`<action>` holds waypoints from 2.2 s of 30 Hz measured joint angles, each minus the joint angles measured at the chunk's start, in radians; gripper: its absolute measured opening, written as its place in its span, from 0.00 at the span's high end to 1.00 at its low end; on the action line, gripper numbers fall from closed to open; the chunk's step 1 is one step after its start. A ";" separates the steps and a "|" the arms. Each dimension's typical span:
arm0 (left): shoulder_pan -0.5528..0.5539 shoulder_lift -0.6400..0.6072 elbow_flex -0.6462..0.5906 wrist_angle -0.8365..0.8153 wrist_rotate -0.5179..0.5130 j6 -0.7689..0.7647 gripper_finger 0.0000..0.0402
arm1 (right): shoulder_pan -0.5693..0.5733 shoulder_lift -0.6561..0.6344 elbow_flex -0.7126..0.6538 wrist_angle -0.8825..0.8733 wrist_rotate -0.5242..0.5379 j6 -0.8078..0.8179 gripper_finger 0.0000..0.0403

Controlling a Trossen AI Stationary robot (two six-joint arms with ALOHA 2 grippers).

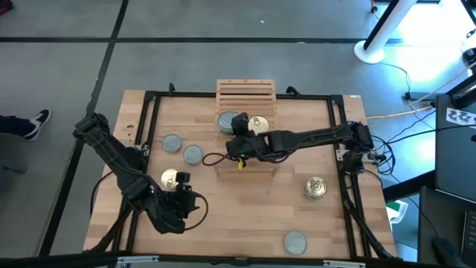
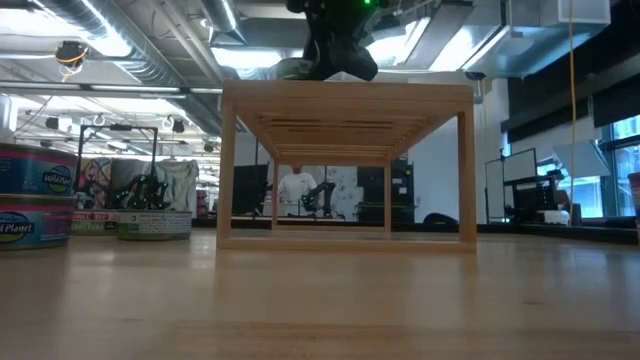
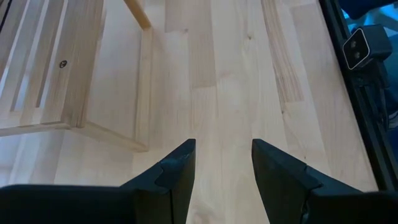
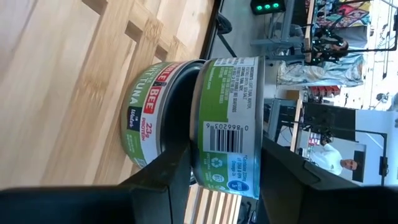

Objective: Stack canned seafood by type on shelf
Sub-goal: Stack the green tuna can on top of the green tuna can on the shelf

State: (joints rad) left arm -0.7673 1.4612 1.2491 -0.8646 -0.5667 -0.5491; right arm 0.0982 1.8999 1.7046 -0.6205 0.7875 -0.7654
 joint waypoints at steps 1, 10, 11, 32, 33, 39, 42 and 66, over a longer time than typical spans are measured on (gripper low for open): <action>0.000 0.000 0.000 0.000 0.000 0.000 0.62 | -0.001 0.000 0.000 0.000 -0.005 0.000 0.62; 0.000 0.000 0.000 0.000 0.000 -0.001 0.62 | -0.001 -0.001 0.000 0.000 -0.013 0.001 0.62; 0.000 0.000 0.000 0.000 0.000 -0.001 0.62 | -0.001 -0.001 0.000 -0.001 -0.014 0.001 0.62; 0.000 0.000 0.000 0.000 0.000 -0.002 0.62 | 0.000 -0.001 -0.001 -0.002 -0.021 -0.029 0.40; 0.000 0.000 0.000 0.000 0.000 -0.002 0.62 | 0.000 -0.001 -0.001 -0.002 -0.021 -0.029 0.41; 0.000 0.000 0.000 0.000 0.000 -0.002 0.62 | 0.000 -0.001 -0.001 -0.004 -0.021 -0.031 0.43; 0.000 0.000 0.000 0.000 0.000 -0.002 0.62 | 0.000 -0.007 -0.001 -0.015 -0.040 -0.032 0.44; 0.000 0.000 0.000 0.012 0.001 -0.002 0.62 | 0.001 -0.067 0.055 -0.167 -0.128 0.073 0.44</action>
State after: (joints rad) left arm -0.7670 1.4616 1.2491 -0.8524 -0.5661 -0.5507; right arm 0.0995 1.8330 1.7593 -0.7874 0.6599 -0.6920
